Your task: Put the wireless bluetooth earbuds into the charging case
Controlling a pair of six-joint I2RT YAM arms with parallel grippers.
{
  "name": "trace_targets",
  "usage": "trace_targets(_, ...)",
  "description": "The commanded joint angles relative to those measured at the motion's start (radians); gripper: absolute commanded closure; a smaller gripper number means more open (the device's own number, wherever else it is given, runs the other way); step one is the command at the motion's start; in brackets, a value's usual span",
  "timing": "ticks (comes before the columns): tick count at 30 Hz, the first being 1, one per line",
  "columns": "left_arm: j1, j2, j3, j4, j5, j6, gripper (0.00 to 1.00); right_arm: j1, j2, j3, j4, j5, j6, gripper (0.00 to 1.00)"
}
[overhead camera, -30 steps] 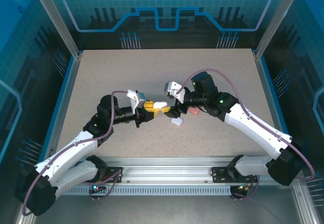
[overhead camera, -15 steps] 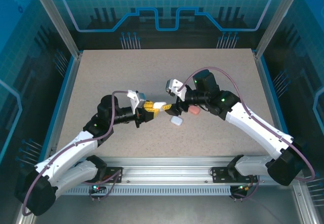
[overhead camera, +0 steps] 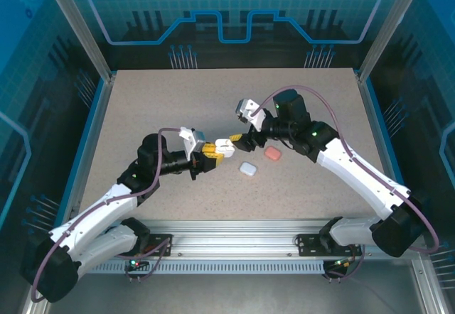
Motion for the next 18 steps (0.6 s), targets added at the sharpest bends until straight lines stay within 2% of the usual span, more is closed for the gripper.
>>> trace_targets(1,-0.004,-0.017,-0.011,0.012,0.028,0.019,0.92,-0.013,-0.018,0.014,0.016,-0.023,0.026,0.24)
trace_targets(6,-0.005,-0.025,-0.027,0.012,0.012,0.021,0.92,-0.036,-0.086,-0.04,0.065,-0.028,0.084,0.2)
trace_targets(8,-0.005,-0.042,-0.04,0.012,0.0,0.017,0.93,-0.047,-0.108,-0.057,0.066,-0.004,0.124,0.13)
trace_targets(10,-0.004,-0.069,-0.057,0.017,-0.02,0.013,0.94,-0.054,-0.12,-0.075,0.073,-0.002,0.188,0.0)
trace_targets(12,-0.004,-0.102,-0.082,0.034,-0.043,0.008,0.95,-0.056,-0.11,-0.093,0.093,-0.016,0.291,0.0)
trace_targets(16,-0.004,-0.186,-0.12,0.022,-0.084,0.014,0.97,-0.064,-0.012,-0.052,0.005,-0.044,0.436,0.0)
trace_targets(18,-0.004,-0.218,-0.125,-0.005,-0.1,0.022,0.97,-0.099,0.058,-0.037,-0.002,-0.143,0.495,0.0)
